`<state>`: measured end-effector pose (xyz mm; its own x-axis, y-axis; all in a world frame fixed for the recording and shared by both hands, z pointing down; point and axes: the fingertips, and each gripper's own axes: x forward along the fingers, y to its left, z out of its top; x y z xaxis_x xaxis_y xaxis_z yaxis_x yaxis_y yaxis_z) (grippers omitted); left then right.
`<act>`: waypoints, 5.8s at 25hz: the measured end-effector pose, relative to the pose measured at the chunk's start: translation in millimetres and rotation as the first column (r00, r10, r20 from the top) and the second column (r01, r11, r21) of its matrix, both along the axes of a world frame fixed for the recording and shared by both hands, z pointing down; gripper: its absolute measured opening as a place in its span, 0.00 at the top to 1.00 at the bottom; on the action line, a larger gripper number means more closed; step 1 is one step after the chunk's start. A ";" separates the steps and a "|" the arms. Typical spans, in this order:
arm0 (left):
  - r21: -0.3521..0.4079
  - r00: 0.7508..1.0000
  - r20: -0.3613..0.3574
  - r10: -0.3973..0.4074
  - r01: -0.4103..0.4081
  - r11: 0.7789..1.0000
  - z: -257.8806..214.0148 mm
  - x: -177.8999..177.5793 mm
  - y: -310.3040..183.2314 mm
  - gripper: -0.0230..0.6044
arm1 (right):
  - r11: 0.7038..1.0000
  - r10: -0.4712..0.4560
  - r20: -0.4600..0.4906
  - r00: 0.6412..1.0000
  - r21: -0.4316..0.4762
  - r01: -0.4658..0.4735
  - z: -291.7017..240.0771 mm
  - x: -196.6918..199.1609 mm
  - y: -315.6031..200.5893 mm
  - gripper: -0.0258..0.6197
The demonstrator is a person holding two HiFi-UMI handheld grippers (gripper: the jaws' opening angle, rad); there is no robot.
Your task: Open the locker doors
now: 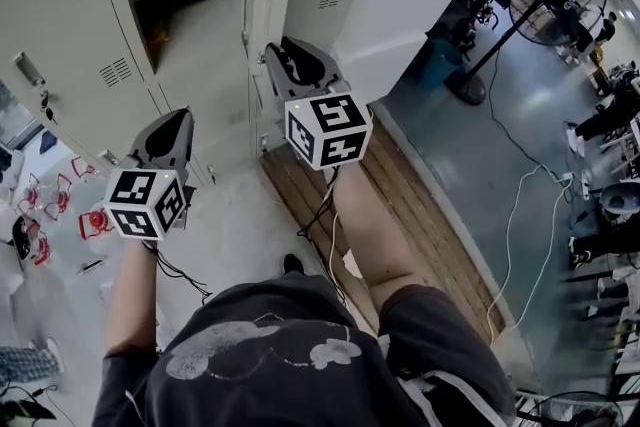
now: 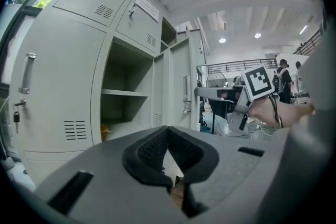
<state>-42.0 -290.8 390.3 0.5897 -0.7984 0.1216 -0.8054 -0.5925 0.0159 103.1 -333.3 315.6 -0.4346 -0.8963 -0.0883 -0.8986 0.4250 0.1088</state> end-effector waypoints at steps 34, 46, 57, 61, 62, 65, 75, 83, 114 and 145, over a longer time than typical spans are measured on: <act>-0.035 0.982 -0.064 -0.178 0.176 0.984 12.0 52.3 -14.5 0.95 | 0.996 -0.090 0.038 0.995 -0.016 0.091 1.4 92.6 -16.4 0.81; -0.063 0.966 -0.079 -0.245 0.240 0.969 21.6 -45.5 19.1 0.95 | 0.998 -0.063 0.062 0.996 -0.013 0.063 -3.4 32.9 20.6 0.62; -0.055 0.947 -0.088 -0.309 0.305 0.951 21.2 -171.2 52.4 0.95 | 0.985 -0.164 0.062 0.985 -0.042 0.167 9.9 -114.0 41.9 0.53; -0.048 0.937 -0.092 -0.337 0.334 0.941 17.2 -215.8 69.4 0.95 | 0.972 -0.223 0.064 0.973 -0.061 0.227 15.6 -172.6 49.8 0.53; -0.048 0.934 -0.096 -0.343 0.340 0.939 16.7 -225.7 74.5 0.95 | 0.968 -0.237 0.067 0.969 -0.065 0.241 16.6 -186.5 52.5 0.53; -0.054 0.925 -0.109 -0.365 0.361 0.931 18.1 -254.3 89.6 0.95 | 0.957 -0.276 0.063 0.959 -0.075 0.280 21.1 -228.4 61.7 0.53; -0.058 0.882 -0.128 -0.453 0.450 0.891 26.5 -326.1 111.8 0.95 | 0.905 -0.408 0.038 0.912 -0.114 0.409 35.2 -338.0 65.6 0.53; -0.040 0.872 -0.108 -0.478 0.477 0.878 18.8 -368.6 92.8 0.95 | 0.876 -0.467 0.075 0.881 -0.098 0.473 28.3 -418.9 36.4 0.53; -0.046 0.858 -0.118 -0.501 0.499 0.865 23.1 -469.5 0.4 0.95 | 0.942 -0.336 0.080 0.939 -0.001 0.337 5.0 -554.6 -84.6 0.49; -0.044 0.872 -0.075 -0.484 0.482 0.875 15.4 -384.8 79.1 0.95 | 0.971 -0.226 0.119 0.967 -0.055 0.234 1.2 -460.7 4.2 0.75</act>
